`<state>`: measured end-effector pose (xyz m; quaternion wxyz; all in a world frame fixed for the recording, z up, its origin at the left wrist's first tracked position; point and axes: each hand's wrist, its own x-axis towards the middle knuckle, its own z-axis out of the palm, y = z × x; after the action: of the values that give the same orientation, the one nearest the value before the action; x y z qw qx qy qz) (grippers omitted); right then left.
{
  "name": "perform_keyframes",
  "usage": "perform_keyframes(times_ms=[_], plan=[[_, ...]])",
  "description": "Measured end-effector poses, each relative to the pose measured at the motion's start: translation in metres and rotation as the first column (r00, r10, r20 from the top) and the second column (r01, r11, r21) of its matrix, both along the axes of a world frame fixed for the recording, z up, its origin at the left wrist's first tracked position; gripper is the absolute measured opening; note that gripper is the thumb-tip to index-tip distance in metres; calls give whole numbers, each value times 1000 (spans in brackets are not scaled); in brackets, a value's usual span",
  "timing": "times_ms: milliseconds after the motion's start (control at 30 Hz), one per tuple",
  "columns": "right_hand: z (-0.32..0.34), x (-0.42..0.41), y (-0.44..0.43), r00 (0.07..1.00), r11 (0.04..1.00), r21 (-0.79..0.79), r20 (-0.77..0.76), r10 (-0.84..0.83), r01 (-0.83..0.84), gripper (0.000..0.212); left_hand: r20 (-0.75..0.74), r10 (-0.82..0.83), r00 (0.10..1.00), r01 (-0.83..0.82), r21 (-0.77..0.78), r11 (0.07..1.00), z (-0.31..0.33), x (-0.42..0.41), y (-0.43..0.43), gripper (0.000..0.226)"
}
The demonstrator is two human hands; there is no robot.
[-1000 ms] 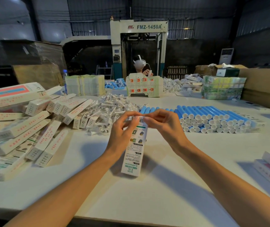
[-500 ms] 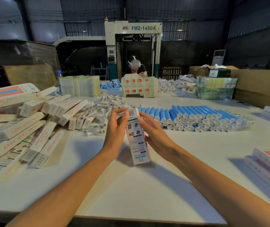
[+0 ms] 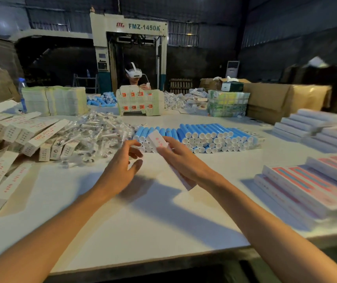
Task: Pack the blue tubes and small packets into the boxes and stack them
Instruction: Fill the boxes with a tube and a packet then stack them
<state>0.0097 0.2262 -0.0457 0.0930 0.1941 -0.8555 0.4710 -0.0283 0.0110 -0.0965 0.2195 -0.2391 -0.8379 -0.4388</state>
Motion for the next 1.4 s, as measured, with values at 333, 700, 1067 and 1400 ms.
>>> perform_keyframes(times_ms=[333,700,1067,1400], plan=[[19,55,196,707,518,485,-414,-573,704,39,-65,-213,975,184,-304,935,-4,14,10,34],[-12,101,296,573,55,670,-586,-573,740,42,-37,-246,969,220,-337,916,-8,10,4,40],[22,72,217,665,332,586,-557,-497,739,36,-19,-217,976,195,-364,911,-8,9,6,37],[-4,-15,-2,872,830,392,-445,-207,397,23,-4,-20,1000,16,-445,895,-1,16,5,32]])
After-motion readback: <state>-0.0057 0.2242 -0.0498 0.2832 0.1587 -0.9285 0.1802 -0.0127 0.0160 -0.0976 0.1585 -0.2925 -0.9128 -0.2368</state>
